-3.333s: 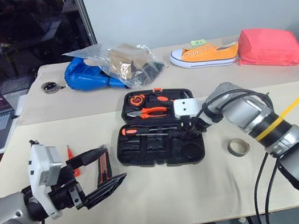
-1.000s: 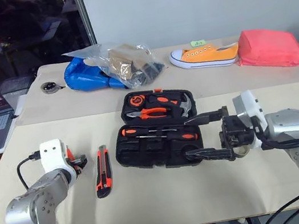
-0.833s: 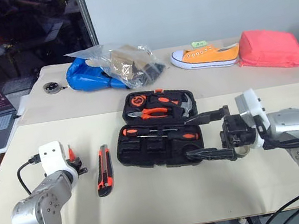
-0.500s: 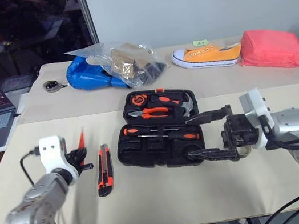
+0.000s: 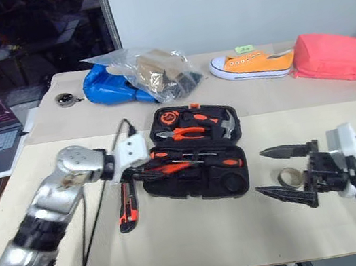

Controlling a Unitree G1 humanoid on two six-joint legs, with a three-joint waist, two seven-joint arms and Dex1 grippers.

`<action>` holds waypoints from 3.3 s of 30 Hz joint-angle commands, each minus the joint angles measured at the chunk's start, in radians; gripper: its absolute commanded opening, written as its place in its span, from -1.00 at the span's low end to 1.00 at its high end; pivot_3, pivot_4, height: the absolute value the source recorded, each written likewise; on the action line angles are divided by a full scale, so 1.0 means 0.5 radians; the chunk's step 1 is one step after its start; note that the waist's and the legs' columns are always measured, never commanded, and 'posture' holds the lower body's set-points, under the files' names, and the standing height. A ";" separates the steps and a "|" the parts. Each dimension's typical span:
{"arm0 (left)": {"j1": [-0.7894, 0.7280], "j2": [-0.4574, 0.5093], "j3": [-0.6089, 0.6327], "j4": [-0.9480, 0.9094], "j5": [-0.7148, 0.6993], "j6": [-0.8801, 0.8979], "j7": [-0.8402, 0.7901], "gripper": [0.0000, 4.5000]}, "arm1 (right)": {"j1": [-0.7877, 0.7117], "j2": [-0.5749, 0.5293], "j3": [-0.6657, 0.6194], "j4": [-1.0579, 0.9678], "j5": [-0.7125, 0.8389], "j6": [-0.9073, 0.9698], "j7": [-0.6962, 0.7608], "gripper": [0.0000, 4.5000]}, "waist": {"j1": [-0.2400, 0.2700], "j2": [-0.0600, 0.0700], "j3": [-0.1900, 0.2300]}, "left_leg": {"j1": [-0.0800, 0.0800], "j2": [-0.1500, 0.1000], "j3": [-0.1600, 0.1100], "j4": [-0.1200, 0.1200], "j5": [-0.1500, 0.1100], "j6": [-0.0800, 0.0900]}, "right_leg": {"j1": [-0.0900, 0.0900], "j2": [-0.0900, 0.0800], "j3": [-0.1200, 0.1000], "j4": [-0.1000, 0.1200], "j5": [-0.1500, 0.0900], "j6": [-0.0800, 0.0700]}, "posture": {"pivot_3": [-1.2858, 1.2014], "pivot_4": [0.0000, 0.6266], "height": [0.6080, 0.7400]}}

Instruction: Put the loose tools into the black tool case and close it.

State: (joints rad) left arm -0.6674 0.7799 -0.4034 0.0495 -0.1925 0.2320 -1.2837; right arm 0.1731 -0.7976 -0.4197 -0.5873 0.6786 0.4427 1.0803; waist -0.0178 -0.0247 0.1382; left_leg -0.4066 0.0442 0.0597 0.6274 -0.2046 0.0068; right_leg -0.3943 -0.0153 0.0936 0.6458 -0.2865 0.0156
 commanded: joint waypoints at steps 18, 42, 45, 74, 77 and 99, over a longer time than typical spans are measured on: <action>-0.468 -0.356 -0.041 1.084 0.456 -0.728 -0.179 -0.79 | 0.157 -0.035 -0.230 -0.243 0.129 -0.010 -0.131 1.00 | 0.010 0.001 -0.001 | 0.001 0.003 -0.004 0.011 0.000 0.000 | 0.008 0.008 0.003 0.004 -0.003 0.010 | 0.03 -0.52 1.00; -0.586 -0.589 0.069 1.426 0.511 -0.966 -0.222 -0.79 | 0.196 -0.069 -0.242 -0.299 0.198 0.006 -0.214 1.00 | 0.023 0.005 -0.003 | 0.000 0.001 -0.008 0.019 0.000 0.000 | 0.013 0.008 0.002 0.007 -0.001 0.012 | 0.03 -0.52 1.00; -0.604 -0.617 0.056 1.464 0.545 -0.987 -0.227 -0.79 | 0.194 -0.075 -0.242 -0.296 0.201 0.007 -0.214 1.00 | 0.024 0.006 -0.003 | 0.000 0.001 -0.008 0.021 0.000 0.000 | 0.013 0.008 0.002 0.007 -0.001 0.013 | 0.03 -0.52 1.00; 0.106 -0.515 0.672 0.177 -0.006 0.207 0.253 -0.94 | 0.063 -0.087 -0.097 -0.170 0.169 -0.040 -0.169 1.00 | 0.005 0.009 -0.005 | 0.004 0.008 -0.015 0.025 0.000 0.000 | 0.012 0.013 0.006 0.020 0.001 0.010 | 0.03 -0.52 1.00; 0.224 -0.605 0.668 0.086 0.030 0.304 0.472 -0.97 | 0.020 -0.096 -0.070 -0.135 0.159 -0.046 -0.150 1.00 | 0.010 0.008 -0.005 | 0.005 0.008 -0.017 0.028 0.001 0.000 | 0.013 0.013 0.007 0.023 0.001 0.010 | 0.03 -0.52 1.00; 0.433 -0.642 0.553 0.028 0.083 0.381 0.811 -0.97 | -0.060 -0.090 -0.010 -0.097 0.123 -0.052 -0.093 1.00 | -0.002 0.026 -0.023 | 0.016 0.006 -0.015 0.028 0.002 0.000 | 0.019 0.015 0.011 0.026 -0.003 0.016 | 0.03 -0.52 1.00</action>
State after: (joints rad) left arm -0.4763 0.4556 -0.1735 0.1277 -0.1055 0.3930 -0.8909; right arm 0.1625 -0.8355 -0.4231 -0.6196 0.7375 0.4436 1.0271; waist -0.0190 -0.0119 0.1265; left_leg -0.3987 0.0474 0.0524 0.6412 -0.2036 0.0068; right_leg -0.3851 -0.0079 0.0994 0.6592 -0.2879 0.0236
